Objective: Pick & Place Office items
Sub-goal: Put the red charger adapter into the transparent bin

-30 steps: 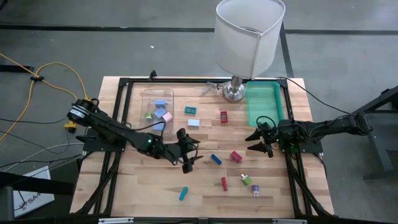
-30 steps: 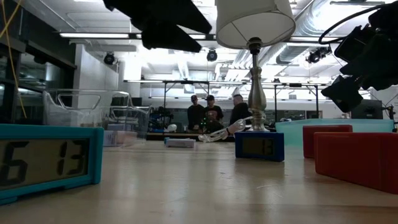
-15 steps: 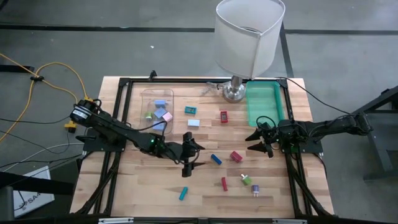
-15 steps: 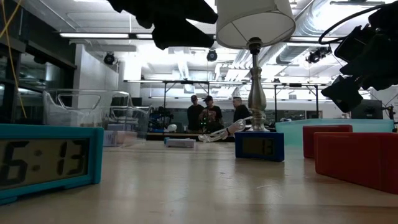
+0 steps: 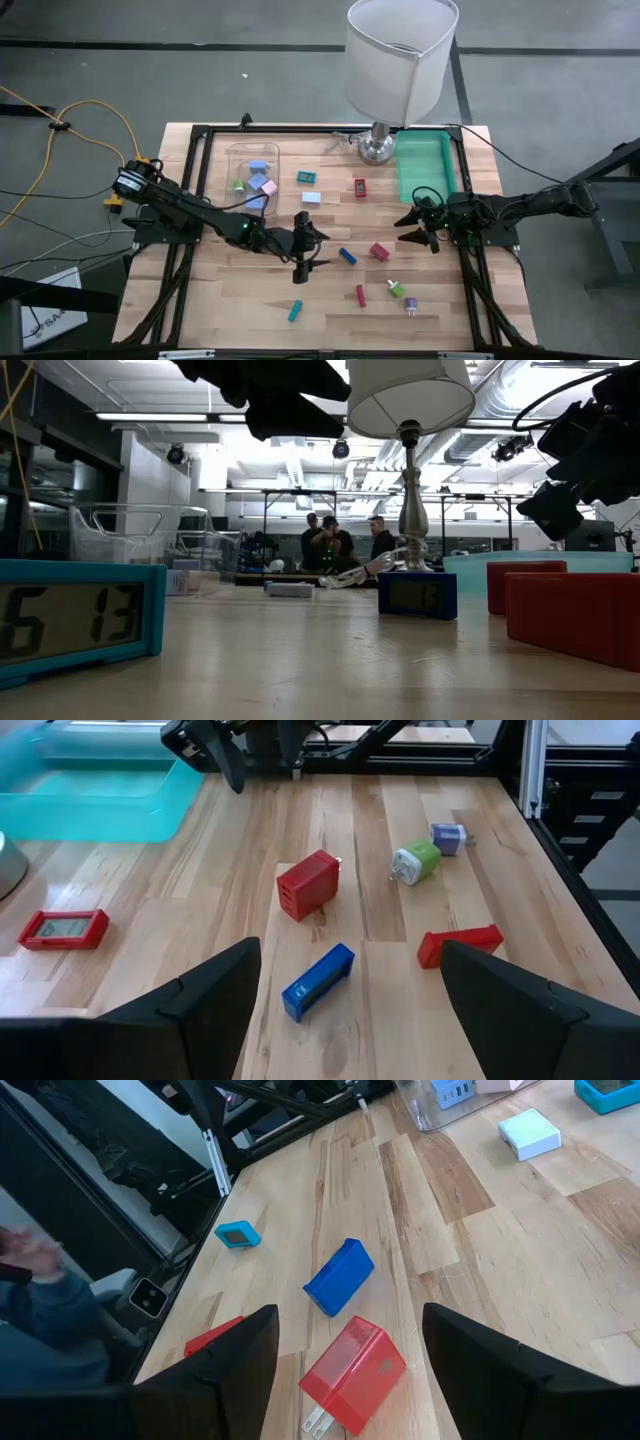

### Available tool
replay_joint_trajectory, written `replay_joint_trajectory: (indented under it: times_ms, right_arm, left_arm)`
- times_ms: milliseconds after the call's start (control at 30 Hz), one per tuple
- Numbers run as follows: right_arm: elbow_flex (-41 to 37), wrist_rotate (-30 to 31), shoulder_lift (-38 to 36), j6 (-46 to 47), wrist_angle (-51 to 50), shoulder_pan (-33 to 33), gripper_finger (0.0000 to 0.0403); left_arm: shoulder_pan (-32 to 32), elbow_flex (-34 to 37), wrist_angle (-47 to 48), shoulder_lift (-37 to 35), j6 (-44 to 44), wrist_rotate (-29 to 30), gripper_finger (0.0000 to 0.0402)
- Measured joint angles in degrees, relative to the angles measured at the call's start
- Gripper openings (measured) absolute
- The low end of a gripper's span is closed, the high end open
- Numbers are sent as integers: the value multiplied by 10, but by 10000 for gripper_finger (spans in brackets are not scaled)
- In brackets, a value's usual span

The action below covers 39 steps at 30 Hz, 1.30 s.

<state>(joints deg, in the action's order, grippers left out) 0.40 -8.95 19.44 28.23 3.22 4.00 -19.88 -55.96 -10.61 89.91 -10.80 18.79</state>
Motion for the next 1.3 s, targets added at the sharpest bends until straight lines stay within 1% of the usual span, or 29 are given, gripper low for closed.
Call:
replay_joint_trajectory:
  times_ms: [1000, 1100, 1300]
  right_arm:
    - [0, 1, 0, 0, 0, 0, 235]
    - [0, 26, 0, 0, 0, 0, 235]
    - [0, 95, 0, 0, 0, 0, 235]
  left_arm:
    - [0, 0, 0, 0, -1, 0, 301]
    - [0, 0, 0, 0, -1, 0, 301]
    - [0, 0, 0, 0, -1, 0, 301]
